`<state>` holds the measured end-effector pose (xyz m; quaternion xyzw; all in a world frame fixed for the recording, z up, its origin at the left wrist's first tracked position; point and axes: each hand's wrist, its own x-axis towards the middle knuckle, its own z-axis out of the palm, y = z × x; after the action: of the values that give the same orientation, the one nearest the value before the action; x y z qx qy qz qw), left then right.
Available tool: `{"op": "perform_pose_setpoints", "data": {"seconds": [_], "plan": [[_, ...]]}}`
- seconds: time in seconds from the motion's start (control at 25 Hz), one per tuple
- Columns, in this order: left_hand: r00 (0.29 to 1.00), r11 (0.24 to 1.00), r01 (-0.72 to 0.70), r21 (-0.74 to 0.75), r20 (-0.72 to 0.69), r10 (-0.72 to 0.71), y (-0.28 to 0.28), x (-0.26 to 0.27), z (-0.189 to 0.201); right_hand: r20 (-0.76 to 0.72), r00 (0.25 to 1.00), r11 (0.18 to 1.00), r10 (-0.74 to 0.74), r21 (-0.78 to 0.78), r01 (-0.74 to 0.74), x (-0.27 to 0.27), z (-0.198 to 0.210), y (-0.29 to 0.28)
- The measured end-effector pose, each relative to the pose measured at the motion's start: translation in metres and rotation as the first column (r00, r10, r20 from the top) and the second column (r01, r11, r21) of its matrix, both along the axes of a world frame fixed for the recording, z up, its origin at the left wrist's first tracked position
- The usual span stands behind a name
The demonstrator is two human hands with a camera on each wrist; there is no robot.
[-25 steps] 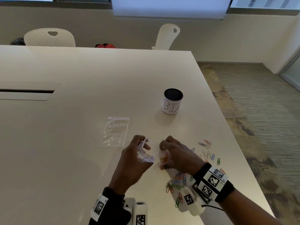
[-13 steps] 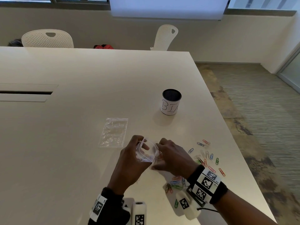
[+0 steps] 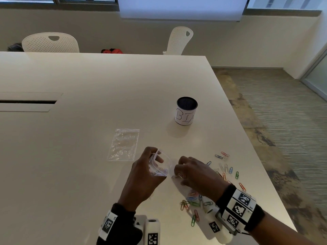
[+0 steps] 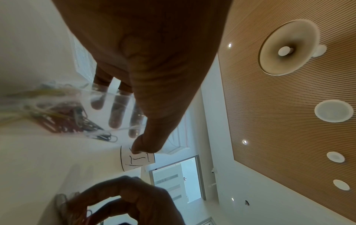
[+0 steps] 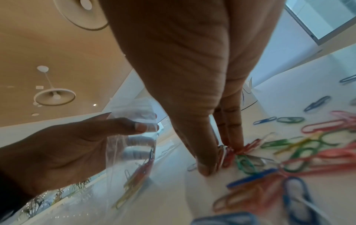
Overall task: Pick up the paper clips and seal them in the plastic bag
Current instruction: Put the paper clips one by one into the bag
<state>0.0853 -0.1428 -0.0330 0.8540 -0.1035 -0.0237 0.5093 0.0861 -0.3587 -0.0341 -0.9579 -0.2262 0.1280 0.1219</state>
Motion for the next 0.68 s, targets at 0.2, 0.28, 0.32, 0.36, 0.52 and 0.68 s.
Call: {"op": "perform_pose_setpoints", "data": {"seconds": [0.2, 0.28, 0.32, 0.36, 0.52, 0.68], "plan": [[1.0, 1.0, 0.001, 0.001, 0.003, -0.001, -0.001, 0.002, -0.001, 0.039, 0.998, 0.999, -0.044, 0.009, 0.043, -0.002, 0.001, -0.01], [1.0, 1.0, 0.003, 0.004, 0.001, -0.003, -0.001, 0.003, -0.002, 0.037, 0.997, 0.998, -0.067, -0.005, 0.068, 0.001, 0.002, -0.013], [1.0, 1.0, 0.006, 0.008, -0.003, -0.006, -0.002, 0.003, -0.003, 0.031, 0.996, 0.997, -0.081, -0.004, 0.081, 0.003, 0.002, -0.015], [1.0, 1.0, 0.009, 0.011, -0.006, -0.009, -0.002, 0.003, -0.003, 0.018, 0.994, 0.995, -0.104, 0.007, 0.103, 0.007, 0.002, -0.017], [1.0, 1.0, 0.014, 0.016, -0.009, -0.014, -0.003, 0.002, -0.004, -0.12, 0.947, 0.92, -0.297, 0.23, 0.317, 0.016, 0.008, -0.035], [1.0, 0.999, 0.02, 0.028, -0.009, -0.02, -0.004, 0.002, -0.004, -0.36, 0.865, 0.659, -0.351, 0.561, 0.501, 0.009, 0.035, -0.039]]}}
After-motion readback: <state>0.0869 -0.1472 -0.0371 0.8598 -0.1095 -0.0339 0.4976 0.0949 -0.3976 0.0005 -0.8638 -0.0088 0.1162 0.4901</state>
